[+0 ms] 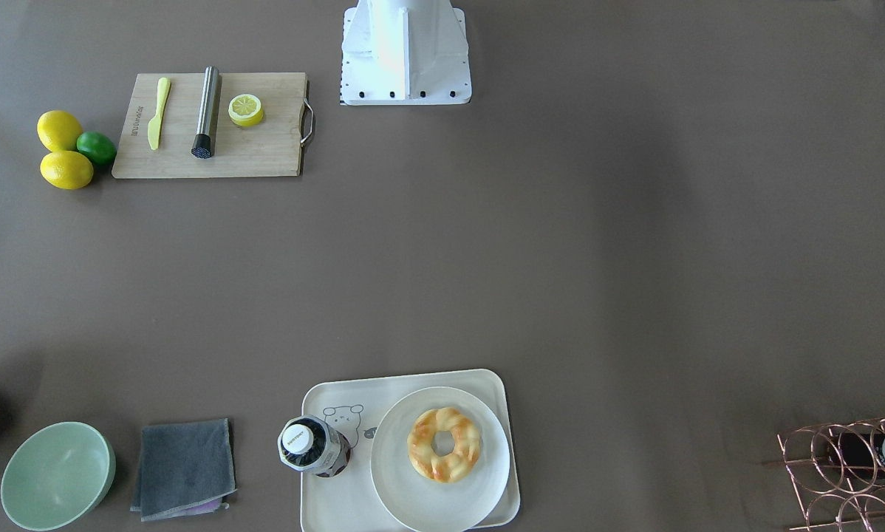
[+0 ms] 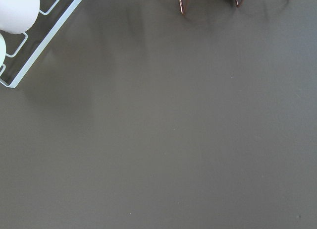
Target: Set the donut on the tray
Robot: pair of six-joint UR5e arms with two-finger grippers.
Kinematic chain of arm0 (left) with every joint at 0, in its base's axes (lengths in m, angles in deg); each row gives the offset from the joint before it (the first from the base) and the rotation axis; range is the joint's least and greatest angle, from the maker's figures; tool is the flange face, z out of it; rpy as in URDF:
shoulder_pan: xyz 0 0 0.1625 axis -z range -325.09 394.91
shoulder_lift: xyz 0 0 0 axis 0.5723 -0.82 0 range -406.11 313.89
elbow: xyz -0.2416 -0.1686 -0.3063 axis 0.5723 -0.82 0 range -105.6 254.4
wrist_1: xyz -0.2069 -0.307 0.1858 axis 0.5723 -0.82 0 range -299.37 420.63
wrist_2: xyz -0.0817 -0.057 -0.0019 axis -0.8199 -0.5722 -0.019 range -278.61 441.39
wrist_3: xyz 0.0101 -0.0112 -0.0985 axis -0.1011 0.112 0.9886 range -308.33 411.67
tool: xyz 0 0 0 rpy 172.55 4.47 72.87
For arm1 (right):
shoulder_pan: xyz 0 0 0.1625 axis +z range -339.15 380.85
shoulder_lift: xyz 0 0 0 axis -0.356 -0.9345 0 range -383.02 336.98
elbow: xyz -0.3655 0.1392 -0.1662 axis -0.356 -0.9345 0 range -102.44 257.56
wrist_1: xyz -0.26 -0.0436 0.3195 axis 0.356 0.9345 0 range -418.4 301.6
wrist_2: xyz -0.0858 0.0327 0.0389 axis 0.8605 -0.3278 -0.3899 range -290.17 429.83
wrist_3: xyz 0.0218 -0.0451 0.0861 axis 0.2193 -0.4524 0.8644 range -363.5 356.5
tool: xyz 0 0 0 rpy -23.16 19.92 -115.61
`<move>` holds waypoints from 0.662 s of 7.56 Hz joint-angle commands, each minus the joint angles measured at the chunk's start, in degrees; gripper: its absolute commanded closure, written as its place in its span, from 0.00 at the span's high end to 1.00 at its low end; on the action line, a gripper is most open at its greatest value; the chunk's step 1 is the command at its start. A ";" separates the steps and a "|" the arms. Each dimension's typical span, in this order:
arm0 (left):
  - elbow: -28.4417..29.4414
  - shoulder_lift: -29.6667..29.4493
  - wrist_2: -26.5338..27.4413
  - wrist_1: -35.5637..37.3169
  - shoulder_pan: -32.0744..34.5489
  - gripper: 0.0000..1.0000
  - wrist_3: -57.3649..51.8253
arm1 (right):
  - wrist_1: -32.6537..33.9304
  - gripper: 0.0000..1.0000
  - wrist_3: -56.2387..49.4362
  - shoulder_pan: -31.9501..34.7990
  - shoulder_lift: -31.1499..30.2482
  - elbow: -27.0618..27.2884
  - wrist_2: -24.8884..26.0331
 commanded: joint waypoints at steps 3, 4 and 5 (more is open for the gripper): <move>0.44 0.02 -0.13 -0.03 1.33 0.99 2.71 | 0.00 1.00 0.09 0.00 0.00 0.14 -0.31; 0.44 0.02 -0.13 -0.03 1.33 0.99 4.12 | 0.00 1.00 0.09 0.00 0.00 0.14 -0.31; 0.79 0.10 -0.04 -0.29 1.41 0.99 4.14 | 0.00 1.00 0.09 0.00 0.00 0.14 -0.40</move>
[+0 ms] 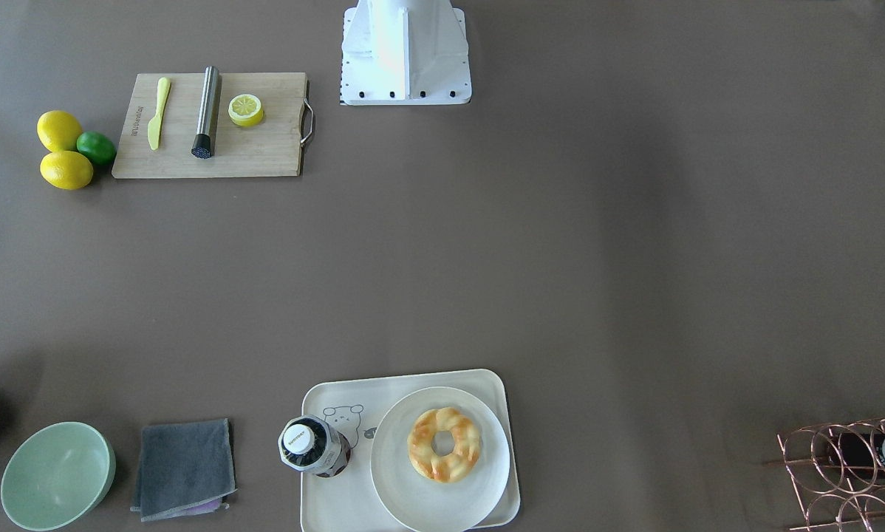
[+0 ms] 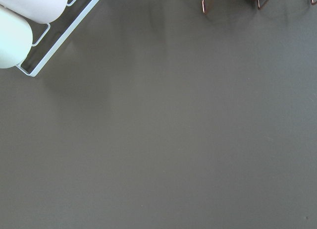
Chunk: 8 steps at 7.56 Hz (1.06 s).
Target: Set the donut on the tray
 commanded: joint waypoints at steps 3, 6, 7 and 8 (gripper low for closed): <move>0.50 0.65 0.18 -1.93 0.21 0.99 1.08 | 0.00 1.00 0.00 0.00 0.03 -0.08 -0.20; 0.85 0.65 0.09 -1.93 0.30 0.99 1.08 | 0.00 1.00 0.00 0.00 -0.06 -0.08 -0.29; 0.85 0.65 0.09 -1.93 0.30 0.99 1.08 | 0.00 1.00 0.00 0.00 0.03 -0.08 -0.29; 0.94 0.74 0.09 -1.93 0.30 0.99 1.08 | 0.00 1.00 0.00 0.00 0.03 -0.08 -0.29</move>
